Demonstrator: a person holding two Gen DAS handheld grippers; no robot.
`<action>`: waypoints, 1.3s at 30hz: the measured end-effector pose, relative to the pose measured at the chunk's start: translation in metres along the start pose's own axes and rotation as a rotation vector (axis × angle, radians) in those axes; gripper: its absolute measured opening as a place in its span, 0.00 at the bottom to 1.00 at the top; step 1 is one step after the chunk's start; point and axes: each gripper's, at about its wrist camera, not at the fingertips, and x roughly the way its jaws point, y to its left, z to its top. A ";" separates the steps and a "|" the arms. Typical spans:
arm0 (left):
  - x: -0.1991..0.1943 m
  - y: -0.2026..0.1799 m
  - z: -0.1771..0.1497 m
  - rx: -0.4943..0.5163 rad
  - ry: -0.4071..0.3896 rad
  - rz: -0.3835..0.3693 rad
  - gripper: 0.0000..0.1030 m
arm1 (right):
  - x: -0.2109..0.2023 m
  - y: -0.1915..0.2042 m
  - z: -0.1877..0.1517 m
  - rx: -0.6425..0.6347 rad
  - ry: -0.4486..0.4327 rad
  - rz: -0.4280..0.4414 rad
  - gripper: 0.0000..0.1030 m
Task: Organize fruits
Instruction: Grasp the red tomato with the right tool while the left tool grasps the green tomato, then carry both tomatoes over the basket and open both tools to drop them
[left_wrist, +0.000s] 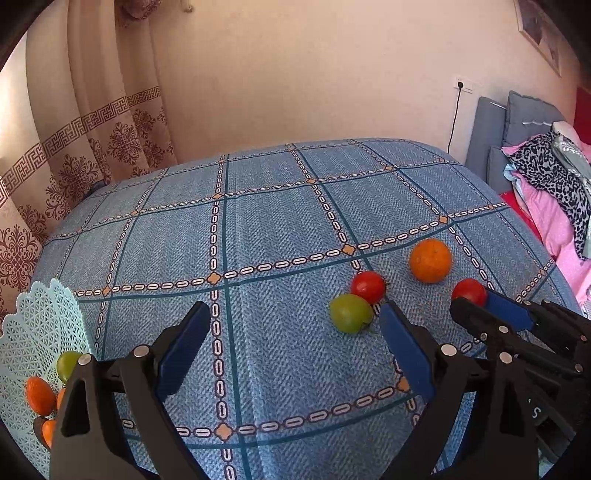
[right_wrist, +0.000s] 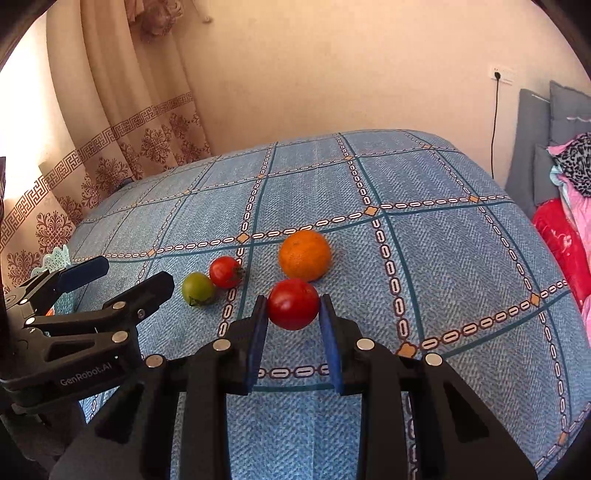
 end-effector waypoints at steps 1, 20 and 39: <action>0.001 -0.001 0.000 0.002 0.000 -0.008 0.91 | 0.000 -0.004 0.001 0.012 0.000 -0.002 0.28; 0.042 -0.027 -0.010 0.033 0.085 -0.140 0.30 | 0.004 -0.015 0.001 0.042 0.004 -0.005 0.28; -0.019 -0.003 -0.007 0.031 -0.031 -0.042 0.29 | -0.001 -0.002 -0.003 0.029 -0.032 0.041 0.28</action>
